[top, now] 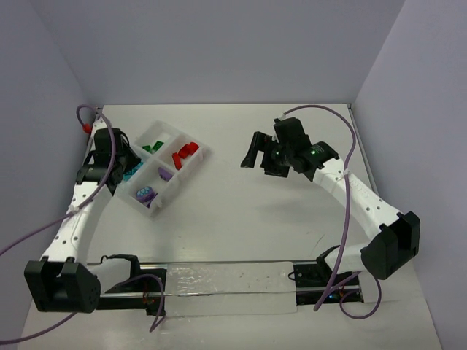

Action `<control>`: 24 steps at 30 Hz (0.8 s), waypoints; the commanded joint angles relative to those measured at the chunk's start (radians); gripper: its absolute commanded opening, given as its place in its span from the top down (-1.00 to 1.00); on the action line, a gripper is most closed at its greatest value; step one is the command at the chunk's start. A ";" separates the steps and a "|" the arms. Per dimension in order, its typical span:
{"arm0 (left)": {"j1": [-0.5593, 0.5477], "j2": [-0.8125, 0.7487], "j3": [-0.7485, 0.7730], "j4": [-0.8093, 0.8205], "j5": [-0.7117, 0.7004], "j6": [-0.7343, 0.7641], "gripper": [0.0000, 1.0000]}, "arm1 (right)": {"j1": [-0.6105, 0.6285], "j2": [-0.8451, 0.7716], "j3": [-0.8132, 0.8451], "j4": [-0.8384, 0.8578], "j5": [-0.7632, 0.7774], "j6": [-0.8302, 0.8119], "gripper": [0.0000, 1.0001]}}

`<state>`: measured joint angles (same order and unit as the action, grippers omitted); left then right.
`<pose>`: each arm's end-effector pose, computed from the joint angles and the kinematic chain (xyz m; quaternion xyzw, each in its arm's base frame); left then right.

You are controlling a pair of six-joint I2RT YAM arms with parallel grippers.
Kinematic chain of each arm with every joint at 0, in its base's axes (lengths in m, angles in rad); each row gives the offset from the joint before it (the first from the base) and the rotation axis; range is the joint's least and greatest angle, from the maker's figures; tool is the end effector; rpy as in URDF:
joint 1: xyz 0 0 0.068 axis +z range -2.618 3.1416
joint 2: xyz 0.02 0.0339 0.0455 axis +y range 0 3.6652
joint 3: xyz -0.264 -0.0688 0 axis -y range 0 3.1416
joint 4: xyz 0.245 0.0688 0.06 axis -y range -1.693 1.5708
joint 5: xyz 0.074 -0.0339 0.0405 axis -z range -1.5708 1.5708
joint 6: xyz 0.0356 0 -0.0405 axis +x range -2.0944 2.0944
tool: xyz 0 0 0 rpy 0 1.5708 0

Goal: Sort the legos into containers by color

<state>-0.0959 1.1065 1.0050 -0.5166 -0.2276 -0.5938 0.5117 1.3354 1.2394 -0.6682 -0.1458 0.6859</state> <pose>0.2398 -0.0150 0.3214 -0.2680 0.8429 -0.0590 0.4629 0.2476 0.1450 0.3309 0.0513 0.9163 0.2760 0.2855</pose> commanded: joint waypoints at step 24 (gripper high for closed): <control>0.154 0.389 0.168 0.081 0.006 0.029 -0.61 | -0.010 -0.100 -0.063 -0.048 0.080 -0.046 -1.00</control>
<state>0.0517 1.4986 1.1137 -0.4635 -0.2285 -0.5878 0.5092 1.2765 1.1831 -0.7039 -0.0888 0.6521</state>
